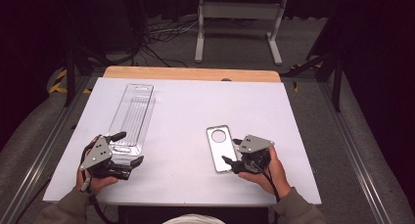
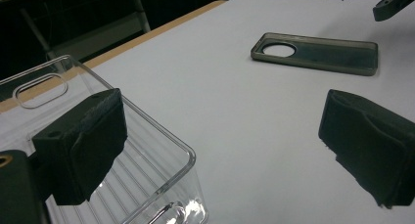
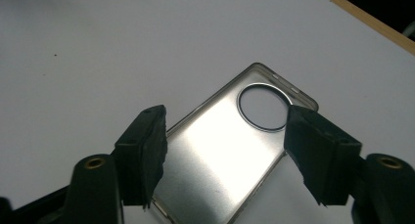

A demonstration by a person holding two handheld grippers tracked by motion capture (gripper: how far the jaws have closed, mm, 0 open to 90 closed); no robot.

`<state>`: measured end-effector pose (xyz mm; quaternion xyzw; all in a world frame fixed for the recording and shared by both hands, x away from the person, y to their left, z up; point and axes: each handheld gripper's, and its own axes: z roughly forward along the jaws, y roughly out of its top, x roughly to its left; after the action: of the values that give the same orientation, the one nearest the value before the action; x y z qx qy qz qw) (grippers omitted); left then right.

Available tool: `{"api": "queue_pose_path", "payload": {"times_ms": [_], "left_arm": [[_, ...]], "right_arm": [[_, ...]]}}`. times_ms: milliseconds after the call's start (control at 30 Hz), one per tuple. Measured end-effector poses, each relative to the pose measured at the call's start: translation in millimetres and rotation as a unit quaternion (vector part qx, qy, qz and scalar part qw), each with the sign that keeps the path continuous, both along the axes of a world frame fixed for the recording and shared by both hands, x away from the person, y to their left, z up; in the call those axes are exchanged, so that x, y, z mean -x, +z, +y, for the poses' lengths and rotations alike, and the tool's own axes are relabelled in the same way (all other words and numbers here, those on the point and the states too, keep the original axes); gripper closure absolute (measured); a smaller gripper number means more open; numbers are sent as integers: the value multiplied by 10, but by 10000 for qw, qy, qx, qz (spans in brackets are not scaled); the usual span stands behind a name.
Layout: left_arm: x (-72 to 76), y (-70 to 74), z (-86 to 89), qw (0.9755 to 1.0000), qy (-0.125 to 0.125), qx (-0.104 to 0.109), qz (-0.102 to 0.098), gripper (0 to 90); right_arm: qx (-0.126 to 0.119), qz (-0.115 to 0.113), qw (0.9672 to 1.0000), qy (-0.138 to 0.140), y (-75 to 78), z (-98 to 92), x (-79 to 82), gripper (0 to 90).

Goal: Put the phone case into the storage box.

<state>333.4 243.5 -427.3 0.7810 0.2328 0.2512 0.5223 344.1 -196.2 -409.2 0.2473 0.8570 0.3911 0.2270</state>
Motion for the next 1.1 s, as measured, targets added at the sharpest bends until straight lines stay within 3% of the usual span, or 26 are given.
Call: {"api": "queue_pose_path", "payload": {"times_ms": [133,733,900,1100], "left_arm": [[-2,-1,3,10000,8,-3,-5,46],[-8,-5,-6,10000,2,-29,-6,45],[-7,-5,-8,10000,-3,-32,-2,46],[-11,-3,-9,10000,-6,-73,30,46]], "right_arm": [[35,-167,9996,-240,-6,-23,-23,184],[-248,-187,9976,-611,124,-104,-232,131],[-166,-224,9970,-719,180,-123,-301,131],[167,-125,9961,-857,241,-82,-465,180]]}}
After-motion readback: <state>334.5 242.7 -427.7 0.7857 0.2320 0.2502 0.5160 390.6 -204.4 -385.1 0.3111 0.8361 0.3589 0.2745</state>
